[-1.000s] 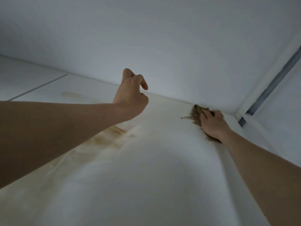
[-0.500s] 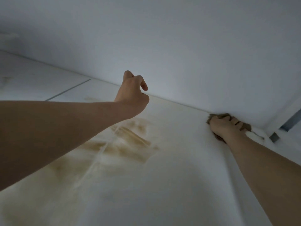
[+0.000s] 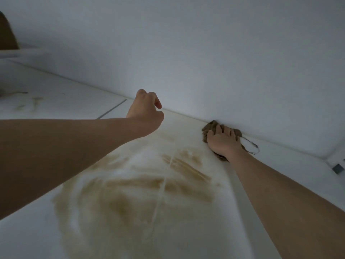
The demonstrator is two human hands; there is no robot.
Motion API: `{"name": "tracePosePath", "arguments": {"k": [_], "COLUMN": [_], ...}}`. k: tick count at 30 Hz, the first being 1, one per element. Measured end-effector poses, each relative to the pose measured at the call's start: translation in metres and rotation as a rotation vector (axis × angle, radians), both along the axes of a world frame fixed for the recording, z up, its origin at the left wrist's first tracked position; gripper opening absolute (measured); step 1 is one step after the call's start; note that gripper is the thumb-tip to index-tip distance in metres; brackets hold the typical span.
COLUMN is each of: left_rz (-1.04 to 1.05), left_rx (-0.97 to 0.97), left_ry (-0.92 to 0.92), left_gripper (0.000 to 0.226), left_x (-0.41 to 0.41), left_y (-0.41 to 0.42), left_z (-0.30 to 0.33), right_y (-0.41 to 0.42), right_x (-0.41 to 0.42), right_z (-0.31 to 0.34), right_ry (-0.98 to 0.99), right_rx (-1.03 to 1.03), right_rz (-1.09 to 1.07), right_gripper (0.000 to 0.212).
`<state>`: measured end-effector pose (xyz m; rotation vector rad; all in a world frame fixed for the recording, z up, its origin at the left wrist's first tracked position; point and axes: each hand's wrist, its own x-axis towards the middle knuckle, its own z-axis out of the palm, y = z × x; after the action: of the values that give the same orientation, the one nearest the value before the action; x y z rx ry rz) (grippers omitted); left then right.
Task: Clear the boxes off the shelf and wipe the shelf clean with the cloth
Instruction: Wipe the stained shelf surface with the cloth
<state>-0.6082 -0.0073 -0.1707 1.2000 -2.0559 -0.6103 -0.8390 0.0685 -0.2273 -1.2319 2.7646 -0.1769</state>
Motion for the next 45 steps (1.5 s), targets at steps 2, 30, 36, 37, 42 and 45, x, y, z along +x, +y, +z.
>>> {"name": "tracePosePath", "arguments": {"k": [2, 30, 36, 37, 42, 45], "left_rz": [-0.037, -0.257, -0.286, -0.294, -0.275, -0.268], "left_rx": [-0.016, 0.1, 0.108, 0.125, 0.117, 0.085], "left_ry": [-0.056, -0.728, -0.808, -0.834, -0.734, -0.566], "left_gripper": [0.026, 0.039, 0.04, 0.043, 0.051, 0.051], "left_x": [0.013, 0.096, 0.099, 0.101, 0.119, 0.144], "left_y": [-0.009, -0.031, -0.027, -0.025, -0.001, 0.025], "left_z": [0.0, -0.018, -0.014, -0.013, -0.007, -0.013], "right_y": [-0.018, 0.03, 0.023, 0.029, 0.073, 0.11], "right_x": [0.018, 0.056, 0.128, 0.129, 0.089, 0.061], "right_z": [0.0, 0.001, 0.004, 0.005, 0.006, 0.002], "right_ry": [0.004, 0.011, -0.025, -0.043, -0.039, -0.03], "right_rx": [0.004, 0.034, 0.0, -0.002, -0.017, -0.01], "right_rz": [0.068, 0.063, 0.383, 0.426, 0.259, 0.028], "right_gripper": [0.06, 0.053, 0.05, 0.049, 0.05, 0.052]}}
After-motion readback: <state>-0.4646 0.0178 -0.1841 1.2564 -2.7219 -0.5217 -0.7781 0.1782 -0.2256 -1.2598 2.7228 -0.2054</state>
